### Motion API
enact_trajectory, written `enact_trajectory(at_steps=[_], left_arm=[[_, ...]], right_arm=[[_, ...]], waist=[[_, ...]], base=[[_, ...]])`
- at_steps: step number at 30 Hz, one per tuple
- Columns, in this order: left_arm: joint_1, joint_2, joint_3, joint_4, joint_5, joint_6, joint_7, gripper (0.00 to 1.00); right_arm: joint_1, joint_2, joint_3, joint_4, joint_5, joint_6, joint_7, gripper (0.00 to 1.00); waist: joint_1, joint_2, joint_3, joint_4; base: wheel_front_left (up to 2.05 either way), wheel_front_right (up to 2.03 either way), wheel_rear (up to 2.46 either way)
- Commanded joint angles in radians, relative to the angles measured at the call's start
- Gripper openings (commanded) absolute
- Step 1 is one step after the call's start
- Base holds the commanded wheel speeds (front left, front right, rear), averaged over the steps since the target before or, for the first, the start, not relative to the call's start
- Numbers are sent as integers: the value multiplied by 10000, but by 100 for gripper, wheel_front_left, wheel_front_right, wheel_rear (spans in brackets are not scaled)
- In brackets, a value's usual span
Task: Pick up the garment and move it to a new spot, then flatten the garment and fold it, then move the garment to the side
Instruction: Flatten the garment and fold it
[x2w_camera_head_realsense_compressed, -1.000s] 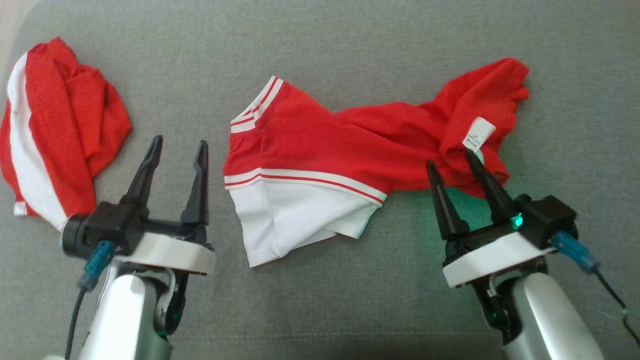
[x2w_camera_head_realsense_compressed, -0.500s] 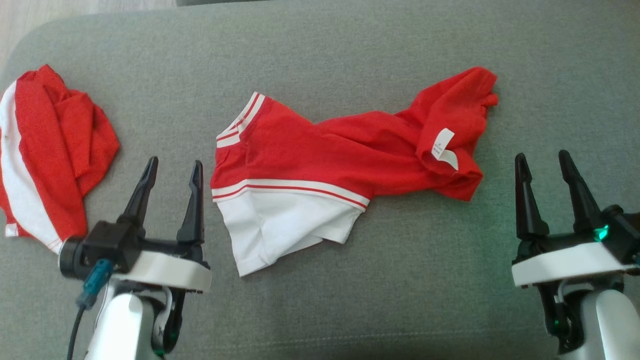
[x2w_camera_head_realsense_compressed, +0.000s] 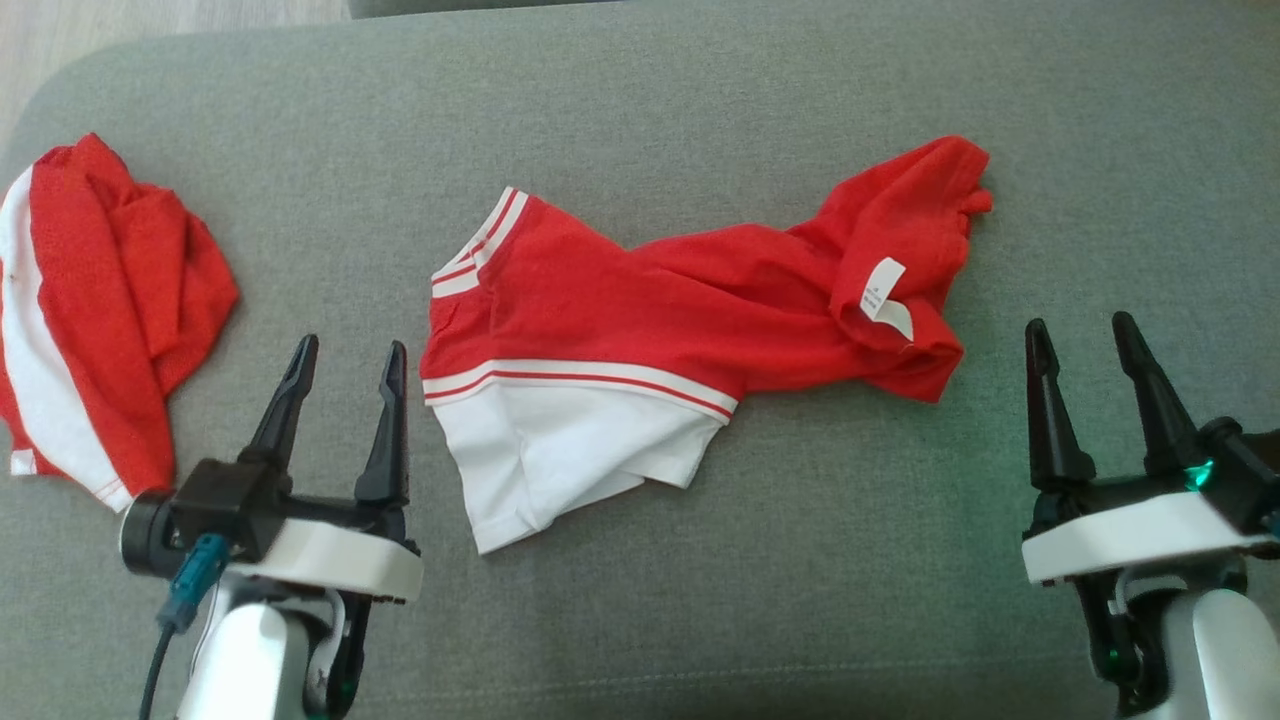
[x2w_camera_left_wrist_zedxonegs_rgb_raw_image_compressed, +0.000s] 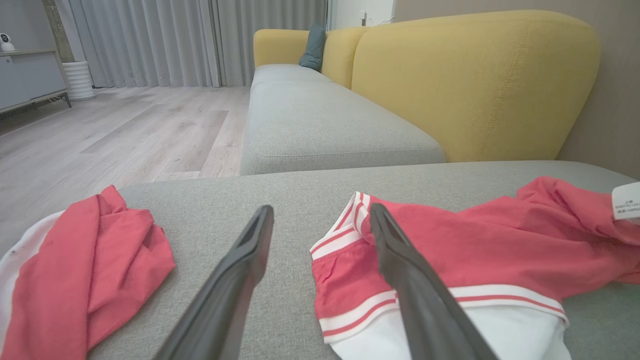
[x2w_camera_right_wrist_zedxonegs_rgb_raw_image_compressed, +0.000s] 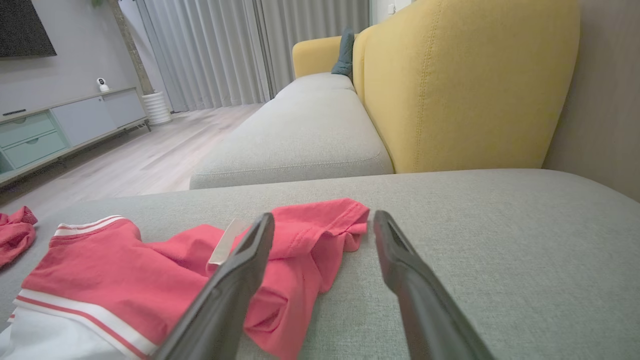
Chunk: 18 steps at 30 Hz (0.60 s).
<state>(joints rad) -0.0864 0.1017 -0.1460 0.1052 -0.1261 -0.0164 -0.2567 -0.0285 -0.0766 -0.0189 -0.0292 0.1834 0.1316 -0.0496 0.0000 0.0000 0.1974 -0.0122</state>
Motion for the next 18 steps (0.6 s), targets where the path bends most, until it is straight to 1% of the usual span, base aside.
enact_trajectory(at_steps=[1,13,18], left_arm=[[-214,194,337,-346,-2,64,-51,100],[-300,231,236,-386,-25,87,-51,100],[-453,225,175,-451,-26,74,-51,100]], right_arm=[[-133,-90,220,-377,18,-9,54,100],[-188,-106,225,-269,32,-9,112,100],[-525,-335,373,226,352,-9,366,100]], waist=[[0,0,11,6],[0,0,93,89],[0,0,343,173]], base=[[0,0,0],[0,0,0],[0,0,0]])
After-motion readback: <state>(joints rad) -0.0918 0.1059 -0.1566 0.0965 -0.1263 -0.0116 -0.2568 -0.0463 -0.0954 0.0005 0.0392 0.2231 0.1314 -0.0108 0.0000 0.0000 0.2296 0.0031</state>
